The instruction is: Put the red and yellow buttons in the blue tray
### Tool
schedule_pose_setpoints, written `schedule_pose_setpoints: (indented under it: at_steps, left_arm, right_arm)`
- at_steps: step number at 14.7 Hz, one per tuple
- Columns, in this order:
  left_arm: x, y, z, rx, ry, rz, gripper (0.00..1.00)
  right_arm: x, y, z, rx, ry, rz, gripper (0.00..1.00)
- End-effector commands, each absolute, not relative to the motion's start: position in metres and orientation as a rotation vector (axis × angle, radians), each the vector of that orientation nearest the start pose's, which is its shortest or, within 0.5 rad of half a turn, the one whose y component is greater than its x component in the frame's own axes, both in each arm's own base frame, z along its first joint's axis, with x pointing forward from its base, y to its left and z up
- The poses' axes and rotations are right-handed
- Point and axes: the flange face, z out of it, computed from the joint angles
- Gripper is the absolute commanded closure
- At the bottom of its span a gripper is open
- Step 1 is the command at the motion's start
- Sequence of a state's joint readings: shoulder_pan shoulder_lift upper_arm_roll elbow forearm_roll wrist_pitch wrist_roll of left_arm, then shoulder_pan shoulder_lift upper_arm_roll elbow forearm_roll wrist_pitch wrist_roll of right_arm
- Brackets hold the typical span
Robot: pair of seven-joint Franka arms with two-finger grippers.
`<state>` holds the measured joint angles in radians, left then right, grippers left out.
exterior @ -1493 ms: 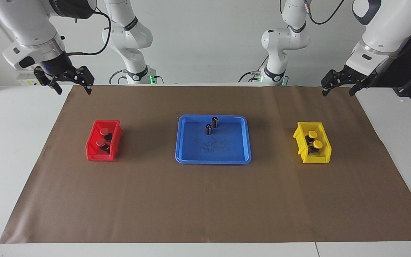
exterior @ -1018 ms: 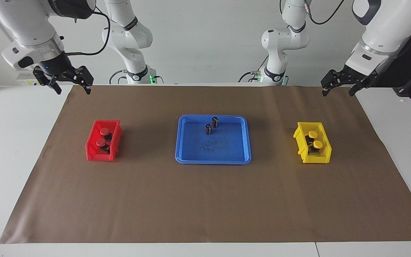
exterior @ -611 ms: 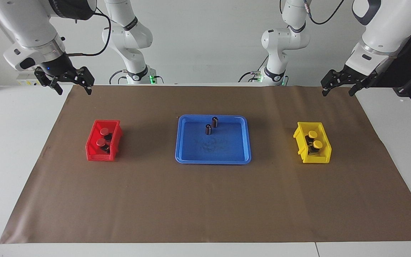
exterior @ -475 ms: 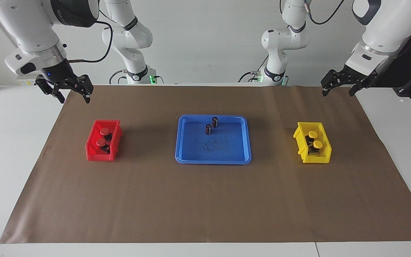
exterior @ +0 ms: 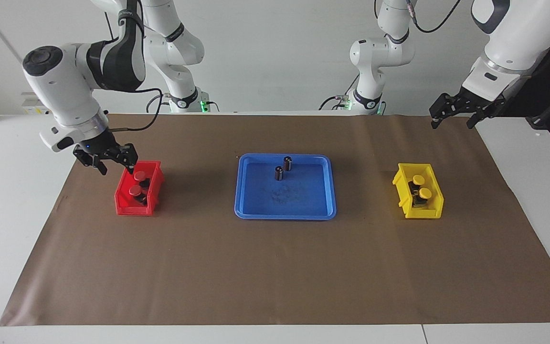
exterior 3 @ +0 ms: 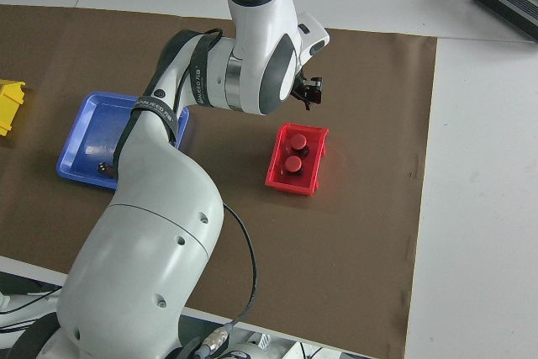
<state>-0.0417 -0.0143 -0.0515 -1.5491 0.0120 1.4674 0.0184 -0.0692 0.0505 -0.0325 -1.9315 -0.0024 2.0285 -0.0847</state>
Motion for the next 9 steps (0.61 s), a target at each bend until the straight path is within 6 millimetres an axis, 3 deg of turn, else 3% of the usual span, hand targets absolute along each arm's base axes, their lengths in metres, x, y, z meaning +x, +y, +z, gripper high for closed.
schedule_pose_setpoints:
  at_steps: [1,3,9]
  left_arm:
    - [0.530,-0.046,0.635,-3.104,0.169,0.087,0.00]
    - [0.530,-0.046,0.635,-3.104,0.169,0.087,0.00]
    - [0.530,-0.046,0.635,-3.104,0.169,0.087,0.00]
  right_arm:
    - [0.567,-0.060,0.425,-3.129,0.036,-0.122,0.28]
    - [0.565,-0.057,0.403,-3.130,0.038,-0.146,0.29]
    - [0.550,-0.059,0.374,-3.130,0.044,-0.134,0.30]
